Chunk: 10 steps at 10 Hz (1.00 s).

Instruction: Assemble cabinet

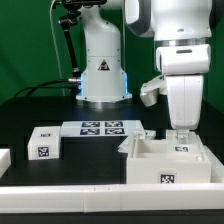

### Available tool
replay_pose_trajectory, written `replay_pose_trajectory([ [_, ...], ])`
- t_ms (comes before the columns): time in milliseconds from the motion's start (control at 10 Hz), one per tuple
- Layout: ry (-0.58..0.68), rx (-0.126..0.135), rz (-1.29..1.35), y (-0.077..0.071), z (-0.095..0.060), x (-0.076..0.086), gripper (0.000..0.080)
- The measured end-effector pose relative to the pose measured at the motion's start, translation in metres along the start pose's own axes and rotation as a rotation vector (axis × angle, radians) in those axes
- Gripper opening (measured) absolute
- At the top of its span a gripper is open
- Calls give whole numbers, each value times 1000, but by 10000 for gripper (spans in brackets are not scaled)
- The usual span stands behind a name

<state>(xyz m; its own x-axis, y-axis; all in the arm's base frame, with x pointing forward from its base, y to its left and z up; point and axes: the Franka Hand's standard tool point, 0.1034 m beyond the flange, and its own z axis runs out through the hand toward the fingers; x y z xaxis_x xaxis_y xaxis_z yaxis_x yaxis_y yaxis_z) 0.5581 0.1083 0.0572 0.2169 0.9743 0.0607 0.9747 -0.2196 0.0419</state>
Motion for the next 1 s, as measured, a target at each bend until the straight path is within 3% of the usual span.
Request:
replay_pose_trajectory([
  [200,1,-2,15,17,1,-1,70],
  [400,-8,18,19,19,2,-2,71],
  [700,-9,16,29,18,0,-1,71],
  [800,-10,17,39,14,-2,1,138],
  [900,-12,18,42,8,-5,3,332],
  [1000,-15,18,40,3,-9,3,332],
])
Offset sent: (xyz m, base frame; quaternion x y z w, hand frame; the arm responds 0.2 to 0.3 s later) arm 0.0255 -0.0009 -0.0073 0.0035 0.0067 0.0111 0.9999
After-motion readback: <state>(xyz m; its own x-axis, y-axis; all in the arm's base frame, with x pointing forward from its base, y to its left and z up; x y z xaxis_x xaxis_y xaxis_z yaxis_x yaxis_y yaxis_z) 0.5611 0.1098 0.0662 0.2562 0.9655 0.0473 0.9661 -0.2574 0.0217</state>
